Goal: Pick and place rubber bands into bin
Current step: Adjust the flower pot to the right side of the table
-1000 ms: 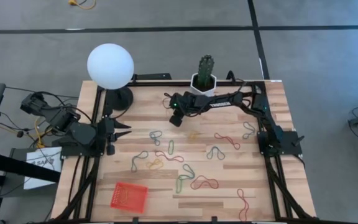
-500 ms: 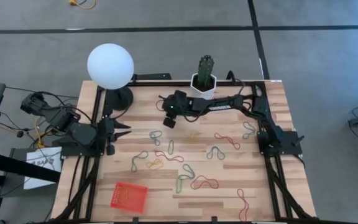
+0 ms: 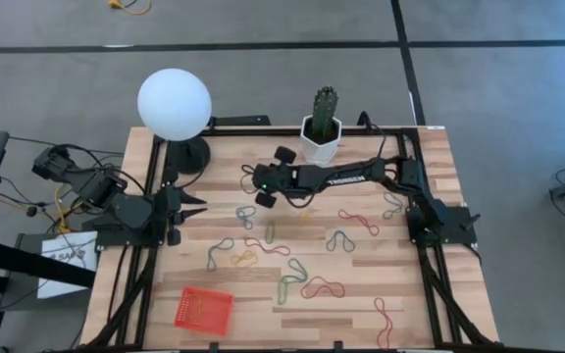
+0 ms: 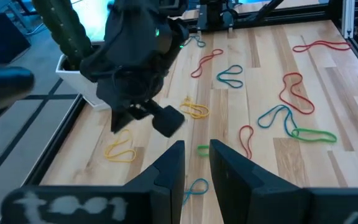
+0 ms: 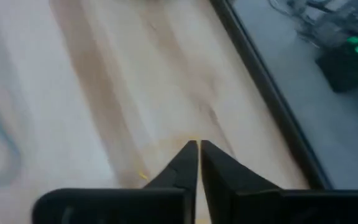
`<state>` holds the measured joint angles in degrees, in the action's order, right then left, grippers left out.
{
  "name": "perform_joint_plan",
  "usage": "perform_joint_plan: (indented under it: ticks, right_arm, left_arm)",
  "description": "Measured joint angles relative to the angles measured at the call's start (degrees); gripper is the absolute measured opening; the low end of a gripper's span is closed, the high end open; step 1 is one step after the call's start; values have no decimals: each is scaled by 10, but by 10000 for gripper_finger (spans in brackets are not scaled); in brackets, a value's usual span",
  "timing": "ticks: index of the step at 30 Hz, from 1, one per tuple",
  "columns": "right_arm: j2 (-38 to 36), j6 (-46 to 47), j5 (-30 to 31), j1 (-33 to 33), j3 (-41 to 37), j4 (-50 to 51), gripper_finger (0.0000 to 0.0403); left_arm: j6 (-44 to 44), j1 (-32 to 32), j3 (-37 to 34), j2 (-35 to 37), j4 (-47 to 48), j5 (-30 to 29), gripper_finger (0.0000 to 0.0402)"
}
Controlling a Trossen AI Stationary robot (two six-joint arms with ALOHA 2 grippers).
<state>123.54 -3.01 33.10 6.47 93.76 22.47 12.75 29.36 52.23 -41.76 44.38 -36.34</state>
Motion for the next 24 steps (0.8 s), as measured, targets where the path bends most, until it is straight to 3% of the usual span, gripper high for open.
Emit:
perform_joint_plan:
  ticks: [5,15,24]
  right_arm:
    - [1,-4,52,16,11,78,2]
    - [1,-25,48,55,89,259,1]
    - [1,-75,16,85,127,290,0]
  left_arm:
    - [0,0,0,0,0,0,66]
    - [0,0,0,0,-1,0,66]
    - [-2,0,0,0,-1,0,66]
